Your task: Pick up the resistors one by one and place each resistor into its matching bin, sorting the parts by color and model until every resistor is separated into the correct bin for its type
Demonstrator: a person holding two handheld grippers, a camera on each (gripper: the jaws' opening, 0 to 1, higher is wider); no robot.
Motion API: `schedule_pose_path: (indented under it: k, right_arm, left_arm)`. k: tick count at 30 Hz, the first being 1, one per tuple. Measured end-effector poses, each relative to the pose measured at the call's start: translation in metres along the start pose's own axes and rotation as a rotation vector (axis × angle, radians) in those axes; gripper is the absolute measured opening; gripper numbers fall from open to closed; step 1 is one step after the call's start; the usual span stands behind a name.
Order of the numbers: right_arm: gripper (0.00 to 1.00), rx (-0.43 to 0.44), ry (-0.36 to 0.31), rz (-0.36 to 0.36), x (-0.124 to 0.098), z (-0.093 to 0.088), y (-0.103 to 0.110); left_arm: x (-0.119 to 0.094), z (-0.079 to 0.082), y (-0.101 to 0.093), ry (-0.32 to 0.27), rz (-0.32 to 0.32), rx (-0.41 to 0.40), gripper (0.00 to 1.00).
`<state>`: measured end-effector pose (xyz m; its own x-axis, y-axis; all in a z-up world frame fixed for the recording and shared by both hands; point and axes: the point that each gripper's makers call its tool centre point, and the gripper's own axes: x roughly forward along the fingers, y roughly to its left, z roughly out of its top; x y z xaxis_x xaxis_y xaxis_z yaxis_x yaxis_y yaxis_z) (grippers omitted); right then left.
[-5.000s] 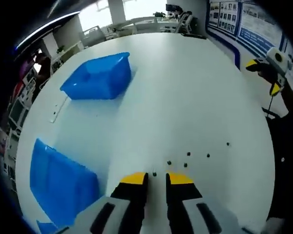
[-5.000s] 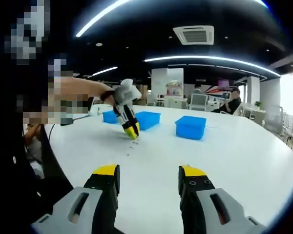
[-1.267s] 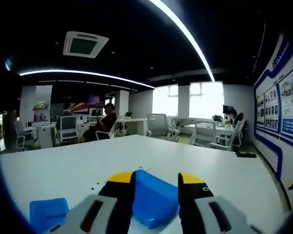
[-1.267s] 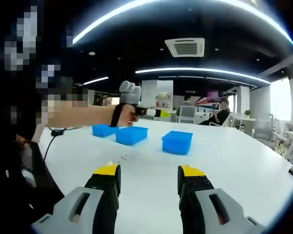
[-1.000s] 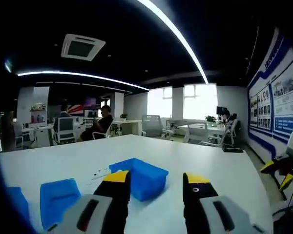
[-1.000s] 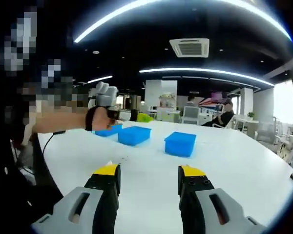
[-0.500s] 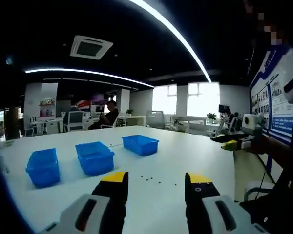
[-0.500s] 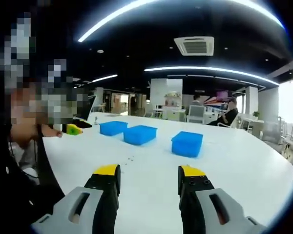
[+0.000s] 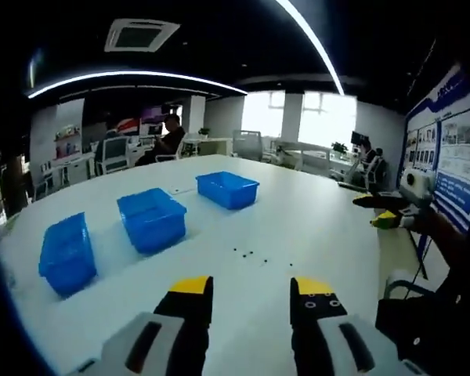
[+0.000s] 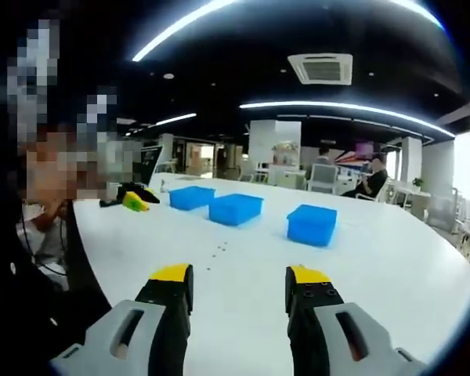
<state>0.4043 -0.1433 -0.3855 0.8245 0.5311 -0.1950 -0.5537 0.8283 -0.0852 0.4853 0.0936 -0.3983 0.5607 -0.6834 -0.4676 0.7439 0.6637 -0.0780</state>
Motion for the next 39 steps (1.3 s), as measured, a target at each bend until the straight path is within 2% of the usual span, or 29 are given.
schedule_pose_path:
  k: [4, 5, 8, 12, 14, 17, 19, 23, 28, 34, 39]
  right_arm:
    - [0.49, 0.007, 0.011, 0.000, -0.003, -0.007, -0.001]
    - [0.49, 0.009, 0.012, -0.001, -0.004, -0.008, -0.002]
    - [0.49, 0.019, 0.013, -0.009, -0.006, -0.012, -0.005]
    - [0.49, 0.027, 0.014, -0.020, -0.010, -0.016, -0.010]
    - [0.49, 0.033, 0.013, -0.028, -0.011, -0.017, -0.013]
    - [0.49, 0.039, 0.013, -0.040, -0.013, -0.019, -0.017]
    - [0.49, 0.044, 0.011, -0.045, -0.014, -0.019, -0.019]
    - [0.48, 0.052, 0.011, -0.054, -0.016, -0.022, -0.022]
    - [0.48, 0.067, 0.013, -0.062, -0.016, -0.026, -0.025]
    - [0.48, 0.083, 0.009, -0.063, -0.016, -0.028, -0.027]
    - [0.48, 0.087, 0.017, -0.052, -0.013, -0.032, -0.025]
  left_arm:
    - [0.029, 0.017, 0.009, 0.081, -0.016, 0.018, 0.38]
    - [0.033, 0.022, 0.015, 0.112, -0.021, 0.044, 0.37]
    - [0.059, 0.031, 0.006, 0.161, -0.060, 0.032, 0.38]
    - [0.090, 0.034, 0.009, 0.254, -0.039, 0.102, 0.34]
    - [0.106, 0.035, 0.006, 0.283, -0.053, 0.102, 0.32]
    - [0.122, 0.031, 0.004, 0.335, -0.062, 0.108, 0.29]
    - [0.133, 0.021, 0.003, 0.396, -0.065, 0.133, 0.28]
    - [0.145, 0.005, 0.003, 0.469, -0.071, 0.146, 0.25]
    - [0.152, -0.006, 0.003, 0.523, -0.068, 0.174, 0.21]
    - [0.152, -0.012, 0.005, 0.551, -0.062, 0.182, 0.20]
    - [0.152, -0.013, 0.007, 0.554, -0.070, 0.144, 0.18]
